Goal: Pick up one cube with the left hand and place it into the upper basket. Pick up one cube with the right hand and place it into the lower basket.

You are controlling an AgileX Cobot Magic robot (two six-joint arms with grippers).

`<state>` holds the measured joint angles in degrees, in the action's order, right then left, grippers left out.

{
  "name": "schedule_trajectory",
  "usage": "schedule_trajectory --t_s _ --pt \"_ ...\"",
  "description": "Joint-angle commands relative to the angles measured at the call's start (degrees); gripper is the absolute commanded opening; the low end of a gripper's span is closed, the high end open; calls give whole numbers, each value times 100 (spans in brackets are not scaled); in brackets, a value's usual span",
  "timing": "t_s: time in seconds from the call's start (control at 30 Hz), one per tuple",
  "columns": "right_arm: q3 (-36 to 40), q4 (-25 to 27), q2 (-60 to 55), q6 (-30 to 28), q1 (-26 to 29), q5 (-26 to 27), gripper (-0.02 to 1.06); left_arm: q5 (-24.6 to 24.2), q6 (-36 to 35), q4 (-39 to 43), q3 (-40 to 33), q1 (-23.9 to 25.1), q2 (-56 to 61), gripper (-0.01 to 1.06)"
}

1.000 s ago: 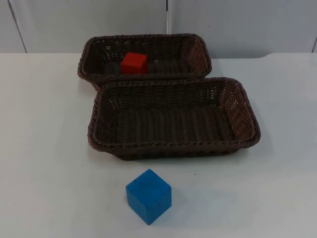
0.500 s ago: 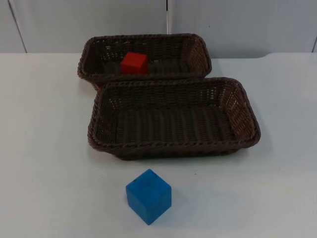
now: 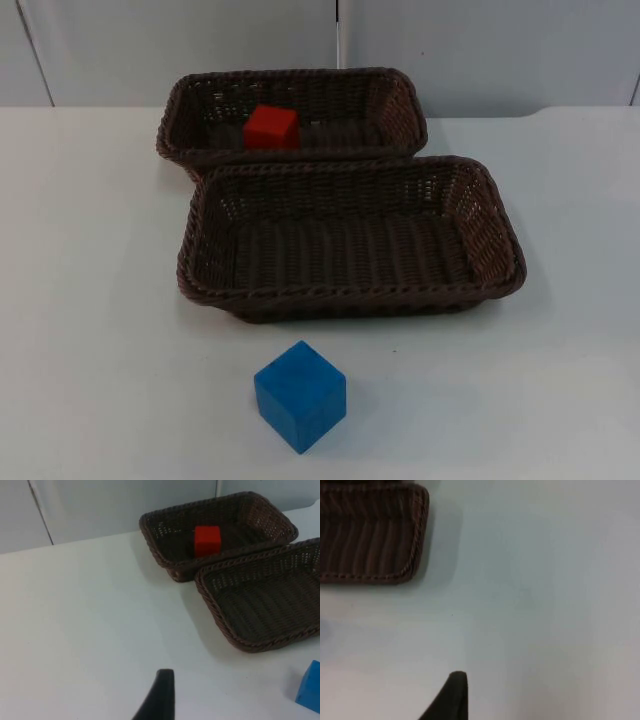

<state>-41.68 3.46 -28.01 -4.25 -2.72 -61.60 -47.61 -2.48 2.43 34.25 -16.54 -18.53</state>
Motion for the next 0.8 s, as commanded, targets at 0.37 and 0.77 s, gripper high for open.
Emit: schedule_trajectory --t_s 0.37,0.77 --pt "-572 994 -1965 -828 24 -174 98 48 -36 17 -25 2 46 83" --pt "-938 1642 -3342 -1188 24 -184 98 26 -36 139 -25 2 46 83"
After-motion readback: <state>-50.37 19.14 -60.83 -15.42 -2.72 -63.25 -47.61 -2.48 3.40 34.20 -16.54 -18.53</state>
